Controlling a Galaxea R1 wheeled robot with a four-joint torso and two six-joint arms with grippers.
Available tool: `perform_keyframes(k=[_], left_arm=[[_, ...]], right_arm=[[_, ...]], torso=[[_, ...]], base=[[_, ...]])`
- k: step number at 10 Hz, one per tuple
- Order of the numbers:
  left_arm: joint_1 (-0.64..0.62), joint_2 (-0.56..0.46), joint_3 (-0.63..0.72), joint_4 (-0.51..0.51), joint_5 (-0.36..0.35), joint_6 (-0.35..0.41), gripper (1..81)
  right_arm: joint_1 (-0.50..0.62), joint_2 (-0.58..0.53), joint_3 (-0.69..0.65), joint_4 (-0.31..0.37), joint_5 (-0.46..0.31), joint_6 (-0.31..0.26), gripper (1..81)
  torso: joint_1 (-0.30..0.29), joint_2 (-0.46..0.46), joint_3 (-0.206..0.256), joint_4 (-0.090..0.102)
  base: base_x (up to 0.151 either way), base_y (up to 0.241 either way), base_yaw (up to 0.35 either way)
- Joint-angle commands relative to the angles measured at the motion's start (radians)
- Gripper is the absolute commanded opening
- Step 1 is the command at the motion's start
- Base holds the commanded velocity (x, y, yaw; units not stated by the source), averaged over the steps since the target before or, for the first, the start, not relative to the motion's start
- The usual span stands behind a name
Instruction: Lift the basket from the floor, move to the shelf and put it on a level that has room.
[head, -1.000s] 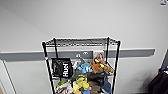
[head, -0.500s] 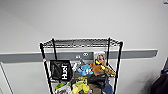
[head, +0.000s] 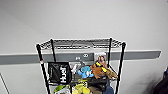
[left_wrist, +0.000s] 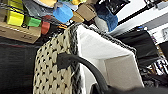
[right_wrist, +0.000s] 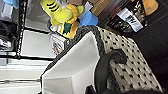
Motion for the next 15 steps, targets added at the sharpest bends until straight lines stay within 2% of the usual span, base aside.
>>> perform_keyframes(k=[1, 12, 15], left_arm=[[-0.114, -0.033, 0.052, 0.018, 0.019, 0.009, 1.0], [-0.114, -0.034, 0.053, 0.018, 0.019, 0.009, 1.0], [-0.114, -0.034, 0.052, 0.018, 0.019, 0.009, 1.0]], right_arm=[[0.110, -0.030, 0.062, -0.035, -0.027, 0.004, 1.0], [0.110, -0.031, 0.068, -0.033, -0.027, 0.004, 1.0], [0.110, -0.031, 0.071, -0.035, -0.027, 0.004, 1.0]], torso=[[0.000, 0.000, 0.000, 0.000], [0.000, 0.000, 0.000, 0.000], [0.000, 0.000, 0.000, 0.000]], base=[[0.097, 0.000, 0.000], [0.090, 0.000, 0.000], [0.022, 0.000, 0.000]])
